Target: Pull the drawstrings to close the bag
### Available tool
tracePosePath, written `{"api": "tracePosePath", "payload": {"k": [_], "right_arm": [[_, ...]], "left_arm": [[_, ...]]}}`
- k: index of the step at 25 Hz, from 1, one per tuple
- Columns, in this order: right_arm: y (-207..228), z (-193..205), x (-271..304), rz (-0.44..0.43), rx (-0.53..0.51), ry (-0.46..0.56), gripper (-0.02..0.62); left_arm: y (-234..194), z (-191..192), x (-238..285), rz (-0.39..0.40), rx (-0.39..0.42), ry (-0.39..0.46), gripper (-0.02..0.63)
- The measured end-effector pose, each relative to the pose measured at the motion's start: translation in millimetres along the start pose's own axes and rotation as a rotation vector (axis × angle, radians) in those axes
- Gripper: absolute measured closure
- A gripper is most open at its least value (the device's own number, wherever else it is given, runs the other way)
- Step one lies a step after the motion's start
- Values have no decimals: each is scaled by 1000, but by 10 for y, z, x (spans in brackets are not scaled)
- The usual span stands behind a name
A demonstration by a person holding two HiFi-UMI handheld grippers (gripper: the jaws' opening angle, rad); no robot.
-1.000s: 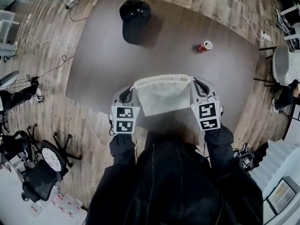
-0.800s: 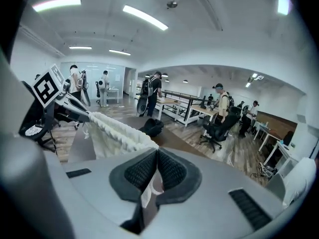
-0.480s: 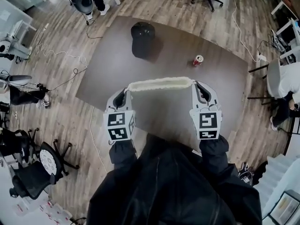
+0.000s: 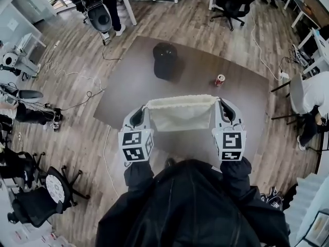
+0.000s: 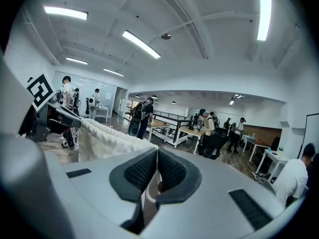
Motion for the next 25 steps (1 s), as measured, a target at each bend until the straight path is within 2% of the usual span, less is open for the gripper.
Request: {"api": "tracePosePath", "payload": {"k": [4, 12, 16, 25], "right_arm": [[-154, -56, -19, 28, 10, -2, 566], [-153, -149, 37, 98, 24, 0, 566], [-59, -163, 14, 133, 29, -1, 566], [120, -46, -95, 210, 37, -29, 566]], "left_arm": [[-189, -23, -147, -27, -42, 32, 572], [-564, -239, -309, -165, -67, 135, 572], [-675, -305, -388, -225, -84, 150, 572], [-861, -273, -504, -300, -114, 167, 572]]}}
Point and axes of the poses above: the fingertips, and each gripper's own axes: x forward along the fingers, y to its right, z out of its underside, the point moved 8 cm from there along -x, backward along the fingers, and after that the axes turned 6 degrees about y, right-handed, at the moved point
